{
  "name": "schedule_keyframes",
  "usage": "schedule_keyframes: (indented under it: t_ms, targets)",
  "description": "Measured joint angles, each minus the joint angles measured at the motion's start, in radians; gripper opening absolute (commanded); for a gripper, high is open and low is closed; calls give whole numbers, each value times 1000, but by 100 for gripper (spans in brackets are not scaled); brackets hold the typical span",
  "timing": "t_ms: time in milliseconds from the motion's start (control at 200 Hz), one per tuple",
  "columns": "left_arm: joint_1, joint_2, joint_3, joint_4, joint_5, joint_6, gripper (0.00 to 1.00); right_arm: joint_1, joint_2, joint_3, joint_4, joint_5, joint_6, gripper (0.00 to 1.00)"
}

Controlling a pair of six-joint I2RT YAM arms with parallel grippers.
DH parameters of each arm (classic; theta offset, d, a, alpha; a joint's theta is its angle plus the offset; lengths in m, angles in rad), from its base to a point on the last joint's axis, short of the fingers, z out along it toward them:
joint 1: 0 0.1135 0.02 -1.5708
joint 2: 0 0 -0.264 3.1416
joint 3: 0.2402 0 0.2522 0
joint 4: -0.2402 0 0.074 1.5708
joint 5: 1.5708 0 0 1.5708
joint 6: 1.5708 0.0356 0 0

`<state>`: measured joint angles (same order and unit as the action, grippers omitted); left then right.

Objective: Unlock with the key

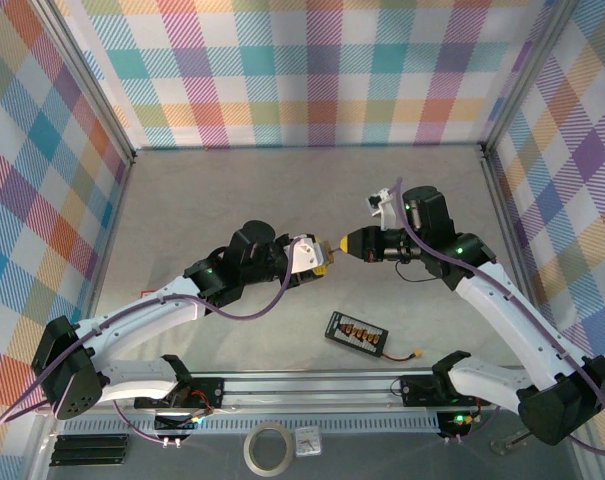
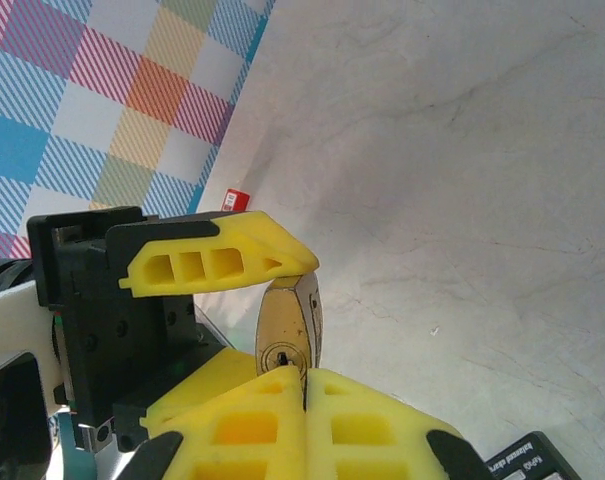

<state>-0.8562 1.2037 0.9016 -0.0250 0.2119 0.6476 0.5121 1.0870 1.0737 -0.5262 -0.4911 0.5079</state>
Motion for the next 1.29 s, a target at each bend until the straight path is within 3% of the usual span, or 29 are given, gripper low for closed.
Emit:
schedule_keyframes:
  t_ms: [1295]
  targets:
    - [-2, 8, 16, -83, 5, -1, 0, 6, 31, -37, 35, -64, -27, 0]
